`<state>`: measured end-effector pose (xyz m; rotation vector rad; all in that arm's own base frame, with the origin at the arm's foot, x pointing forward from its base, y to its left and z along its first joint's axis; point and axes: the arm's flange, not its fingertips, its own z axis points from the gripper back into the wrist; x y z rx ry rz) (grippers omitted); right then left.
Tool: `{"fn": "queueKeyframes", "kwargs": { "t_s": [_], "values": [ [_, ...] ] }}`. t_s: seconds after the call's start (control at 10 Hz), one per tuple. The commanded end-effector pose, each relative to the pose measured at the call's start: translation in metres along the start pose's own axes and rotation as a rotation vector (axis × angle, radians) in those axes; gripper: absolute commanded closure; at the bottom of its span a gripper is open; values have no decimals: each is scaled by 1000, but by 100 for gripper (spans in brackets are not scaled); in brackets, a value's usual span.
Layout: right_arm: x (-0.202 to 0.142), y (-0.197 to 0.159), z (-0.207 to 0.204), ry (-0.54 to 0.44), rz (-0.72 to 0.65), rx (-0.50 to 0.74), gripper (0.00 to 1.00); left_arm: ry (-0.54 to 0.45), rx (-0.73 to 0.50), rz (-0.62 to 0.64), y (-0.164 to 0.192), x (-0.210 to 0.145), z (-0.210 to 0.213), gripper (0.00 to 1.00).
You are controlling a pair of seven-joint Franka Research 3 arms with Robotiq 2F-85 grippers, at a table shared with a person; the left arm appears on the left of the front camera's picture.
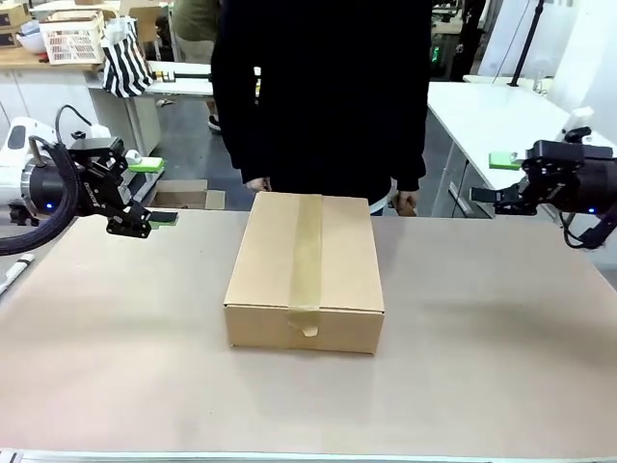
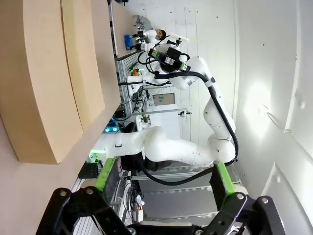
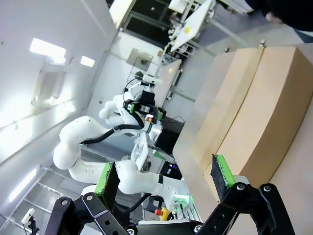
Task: Pack the gift set into the box.
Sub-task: Press and hold the closed box until the human finishes sealing it.
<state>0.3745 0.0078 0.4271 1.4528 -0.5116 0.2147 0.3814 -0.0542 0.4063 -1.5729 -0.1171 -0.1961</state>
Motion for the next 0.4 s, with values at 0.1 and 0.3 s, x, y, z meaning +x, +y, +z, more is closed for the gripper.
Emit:
{"fn": "queueKeyframes", "kwargs": {
  "t_s": [0.1,0.3],
  "values": [
    [2,7,-1,-2,-22,13,0,-6,10,-24,-2,-1,-2,0],
    [2,7,-1,-2,-22,13,0,-6,10,-24,-2,-1,-2,0]
  ]
}}
